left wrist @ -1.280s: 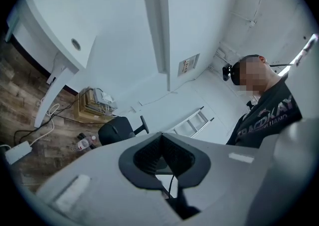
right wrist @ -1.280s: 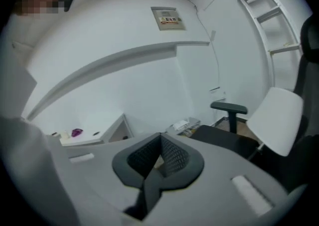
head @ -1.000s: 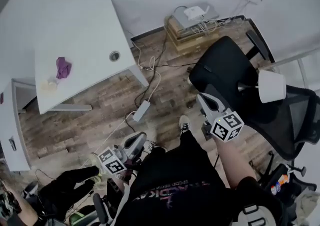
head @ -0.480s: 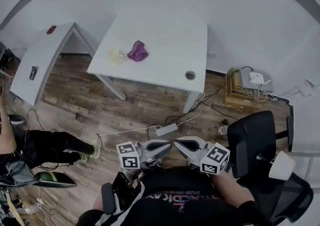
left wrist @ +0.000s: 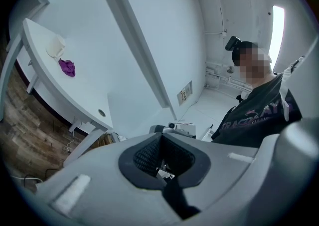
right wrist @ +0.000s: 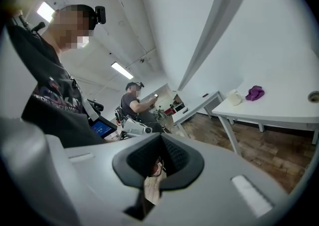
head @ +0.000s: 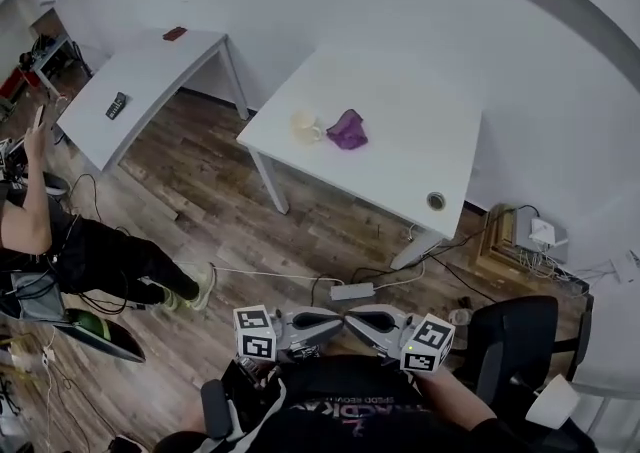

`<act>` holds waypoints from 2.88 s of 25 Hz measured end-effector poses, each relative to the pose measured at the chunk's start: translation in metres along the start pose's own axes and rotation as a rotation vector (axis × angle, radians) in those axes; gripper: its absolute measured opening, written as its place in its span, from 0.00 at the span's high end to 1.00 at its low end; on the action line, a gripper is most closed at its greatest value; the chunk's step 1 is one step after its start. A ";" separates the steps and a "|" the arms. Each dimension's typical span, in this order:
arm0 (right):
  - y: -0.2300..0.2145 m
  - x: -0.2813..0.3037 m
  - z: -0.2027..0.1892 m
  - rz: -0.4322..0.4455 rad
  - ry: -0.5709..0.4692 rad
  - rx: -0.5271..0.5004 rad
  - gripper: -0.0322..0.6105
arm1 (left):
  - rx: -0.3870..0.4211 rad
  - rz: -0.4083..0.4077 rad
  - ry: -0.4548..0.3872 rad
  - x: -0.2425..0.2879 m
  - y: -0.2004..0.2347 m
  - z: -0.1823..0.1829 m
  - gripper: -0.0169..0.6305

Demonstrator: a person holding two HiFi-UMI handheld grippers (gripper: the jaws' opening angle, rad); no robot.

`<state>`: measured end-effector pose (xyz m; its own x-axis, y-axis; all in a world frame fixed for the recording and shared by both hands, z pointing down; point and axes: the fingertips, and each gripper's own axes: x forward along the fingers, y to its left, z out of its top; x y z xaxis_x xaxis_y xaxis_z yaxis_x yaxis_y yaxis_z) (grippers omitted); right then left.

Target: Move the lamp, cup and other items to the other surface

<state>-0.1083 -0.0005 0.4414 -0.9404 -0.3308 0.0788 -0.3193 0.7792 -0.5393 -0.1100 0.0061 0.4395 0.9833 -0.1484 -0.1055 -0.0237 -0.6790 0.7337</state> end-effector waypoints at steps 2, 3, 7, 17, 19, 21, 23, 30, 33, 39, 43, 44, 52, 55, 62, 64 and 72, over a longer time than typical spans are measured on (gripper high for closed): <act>0.005 0.013 0.001 0.018 0.002 -0.006 0.95 | 0.008 0.001 -0.003 -0.013 0.000 0.004 0.98; 0.006 0.019 0.001 0.021 0.002 -0.008 0.95 | 0.013 0.001 -0.001 -0.018 0.000 0.006 0.98; 0.011 0.032 0.001 0.021 -0.012 -0.004 0.95 | 0.032 -0.018 0.008 -0.031 -0.001 0.011 0.97; 0.013 0.033 -0.008 -0.029 -0.055 0.029 0.95 | 0.025 -0.068 0.062 -0.036 -0.001 0.003 0.97; 0.015 0.033 -0.009 -0.030 -0.058 0.029 0.95 | 0.022 -0.075 0.065 -0.037 -0.003 0.002 0.98; 0.017 0.034 -0.009 -0.030 -0.059 0.028 0.95 | 0.020 -0.083 0.065 -0.039 -0.005 0.001 0.98; 0.020 0.035 -0.010 -0.033 -0.061 0.026 0.95 | 0.019 -0.089 0.064 -0.041 -0.006 0.001 0.98; 0.023 0.038 -0.013 -0.032 -0.062 0.032 0.95 | 0.021 -0.090 0.066 -0.045 -0.007 -0.001 0.98; 0.024 0.039 -0.015 -0.026 -0.055 0.033 0.95 | 0.020 -0.086 0.062 -0.047 -0.008 -0.004 0.98; 0.028 0.040 -0.014 -0.013 -0.062 0.025 0.95 | 0.008 -0.093 0.021 -0.050 -0.011 -0.002 0.98; 0.030 0.040 -0.011 -0.015 -0.072 0.016 0.95 | 0.006 -0.100 0.007 -0.051 -0.013 0.000 0.98; 0.031 0.039 -0.011 -0.017 -0.073 0.014 0.95 | 0.009 -0.101 0.010 -0.051 -0.014 0.000 0.98; 0.036 0.036 -0.016 -0.047 -0.072 0.020 0.95 | -0.027 -0.118 0.021 -0.053 -0.017 -0.007 0.98; 0.031 0.037 -0.009 -0.075 -0.093 -0.005 0.94 | -0.024 -0.088 0.009 -0.057 -0.005 0.000 0.98; 0.001 0.012 0.007 -0.274 -0.155 -0.004 0.89 | -0.059 0.131 -0.057 -0.087 0.046 0.010 0.98; -0.006 0.006 0.007 -0.318 -0.162 0.004 0.89 | -0.081 0.137 -0.078 -0.094 0.050 0.012 0.98; -0.012 0.020 0.008 -0.350 -0.141 0.026 0.87 | -0.010 0.126 -0.047 -0.097 0.047 0.015 0.98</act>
<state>-0.1224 -0.0209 0.4429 -0.7491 -0.6460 0.1466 -0.6134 0.5929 -0.5218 -0.2096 -0.0225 0.4738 0.9632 -0.2653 -0.0433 -0.1441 -0.6457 0.7499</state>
